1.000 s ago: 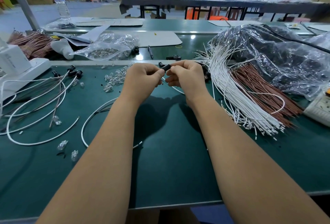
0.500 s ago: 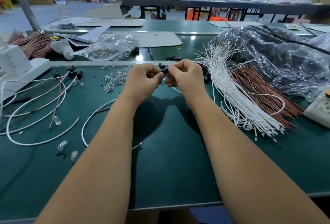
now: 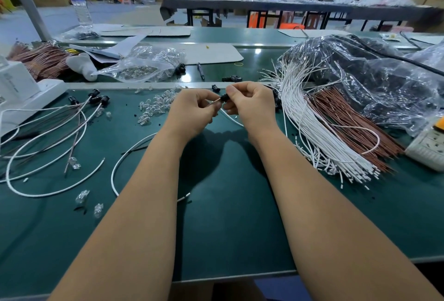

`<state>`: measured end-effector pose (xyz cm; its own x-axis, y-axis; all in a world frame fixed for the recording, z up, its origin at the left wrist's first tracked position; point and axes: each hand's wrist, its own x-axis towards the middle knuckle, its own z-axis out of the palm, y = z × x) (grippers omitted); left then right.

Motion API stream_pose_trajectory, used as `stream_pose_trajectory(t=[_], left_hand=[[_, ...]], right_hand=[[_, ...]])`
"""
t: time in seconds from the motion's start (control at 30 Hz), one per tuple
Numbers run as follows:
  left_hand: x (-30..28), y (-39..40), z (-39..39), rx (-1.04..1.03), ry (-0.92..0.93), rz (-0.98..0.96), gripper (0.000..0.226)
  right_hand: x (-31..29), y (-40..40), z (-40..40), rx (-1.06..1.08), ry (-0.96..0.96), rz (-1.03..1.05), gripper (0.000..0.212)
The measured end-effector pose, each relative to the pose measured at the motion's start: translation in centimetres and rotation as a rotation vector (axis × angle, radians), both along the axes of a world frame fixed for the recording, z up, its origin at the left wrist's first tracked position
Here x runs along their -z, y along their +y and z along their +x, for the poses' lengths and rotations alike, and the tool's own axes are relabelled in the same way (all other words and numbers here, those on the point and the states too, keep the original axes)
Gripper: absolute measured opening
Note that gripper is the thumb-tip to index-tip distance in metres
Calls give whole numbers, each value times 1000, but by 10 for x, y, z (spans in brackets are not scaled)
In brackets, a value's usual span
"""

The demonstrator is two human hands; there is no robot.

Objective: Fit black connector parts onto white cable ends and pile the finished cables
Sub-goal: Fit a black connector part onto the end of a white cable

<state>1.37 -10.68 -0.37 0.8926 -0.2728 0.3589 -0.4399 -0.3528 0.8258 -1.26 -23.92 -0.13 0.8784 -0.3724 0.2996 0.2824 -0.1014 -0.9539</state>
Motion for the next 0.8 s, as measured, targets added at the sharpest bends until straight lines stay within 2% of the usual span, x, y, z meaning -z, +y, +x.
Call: stream_pose_trajectory(t=[0.1, 0.23, 0.4, 0.8], left_hand=[[0, 0, 0, -29, -41, 28, 21], [-1, 0, 0, -74, -87, 71, 14], [-6, -2, -3, -79, -98, 28, 11], [-4, -2, -4, -102, -84, 100, 12]], right_hand=[[0, -2, 1, 3, 9, 73, 16], [0, -3, 0, -115, 42, 195, 10], [0, -3, 0, -147, 55, 288, 10], [4, 0, 2, -123, 83, 212, 13]])
